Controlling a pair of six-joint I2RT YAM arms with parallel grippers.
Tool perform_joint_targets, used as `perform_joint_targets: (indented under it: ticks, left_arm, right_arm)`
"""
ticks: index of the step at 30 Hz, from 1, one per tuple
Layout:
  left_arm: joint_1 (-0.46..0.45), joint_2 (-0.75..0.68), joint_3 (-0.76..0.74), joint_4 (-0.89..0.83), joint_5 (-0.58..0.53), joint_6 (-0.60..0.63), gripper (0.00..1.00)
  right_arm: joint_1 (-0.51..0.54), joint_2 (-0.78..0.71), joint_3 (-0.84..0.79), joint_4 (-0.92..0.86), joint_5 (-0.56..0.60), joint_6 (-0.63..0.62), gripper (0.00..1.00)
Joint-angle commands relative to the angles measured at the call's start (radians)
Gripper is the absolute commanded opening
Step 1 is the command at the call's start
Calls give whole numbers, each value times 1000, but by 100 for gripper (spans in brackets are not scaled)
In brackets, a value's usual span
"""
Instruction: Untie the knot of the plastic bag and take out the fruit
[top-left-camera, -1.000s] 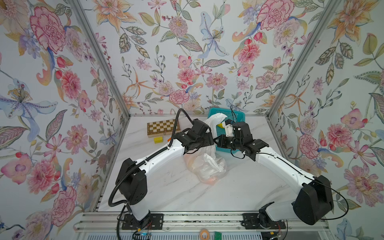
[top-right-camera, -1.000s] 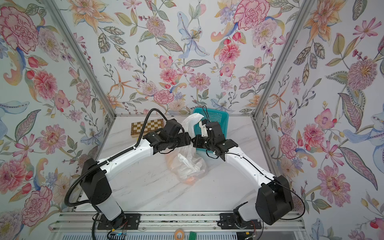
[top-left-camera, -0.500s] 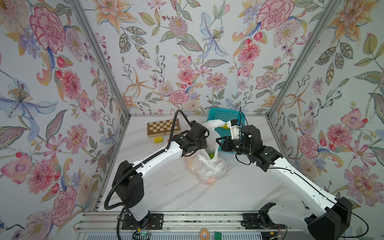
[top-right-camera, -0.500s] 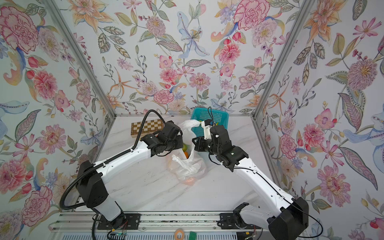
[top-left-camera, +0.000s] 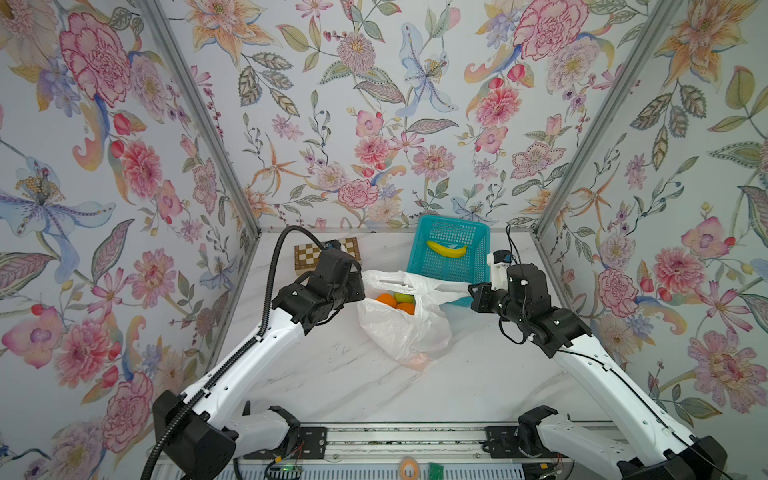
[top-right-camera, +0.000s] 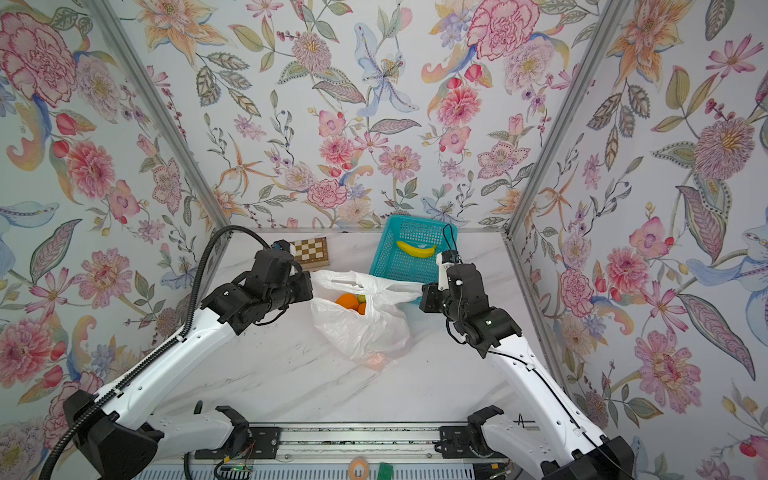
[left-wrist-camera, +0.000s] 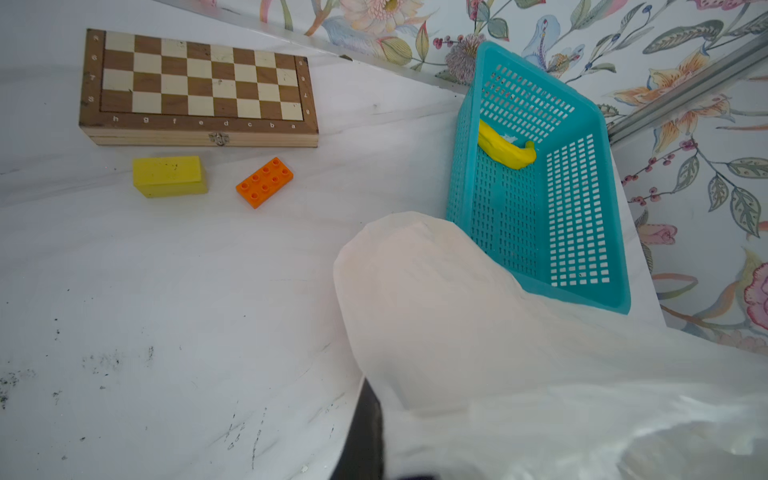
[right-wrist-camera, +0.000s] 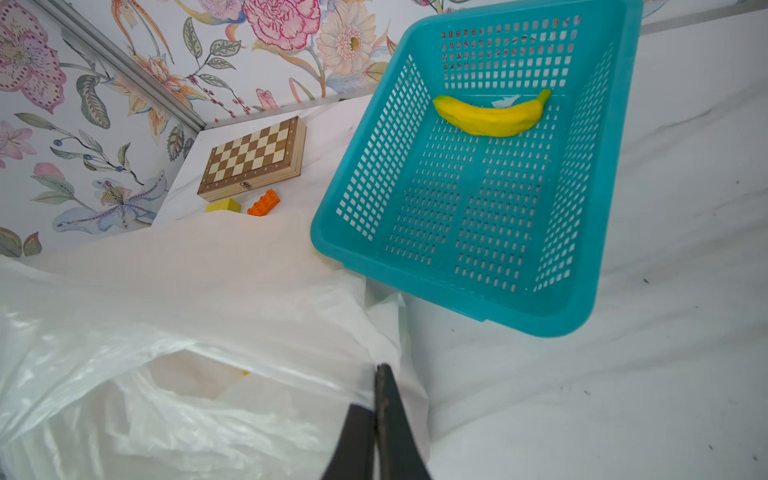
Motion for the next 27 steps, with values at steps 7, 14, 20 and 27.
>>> perform_joint_targets:
  ticks: [7,14,20,27]
  left_arm:
    - [82,-83,-92,76,152,141,62]
    - [77,-139,34,80,224,330,83]
    - [-35,-70,193,-7,289,639,88]
    - [-79,158,433,-290,283,884,92]
  right_arm:
    - [-73,-54,-19,-73,-58,59,7]
    - [-41,-123,83,-80,-65,100,58]
    - [49,-118,169,-51,-155,111,63]
    - [225,25,281,-88,-173,135,67]
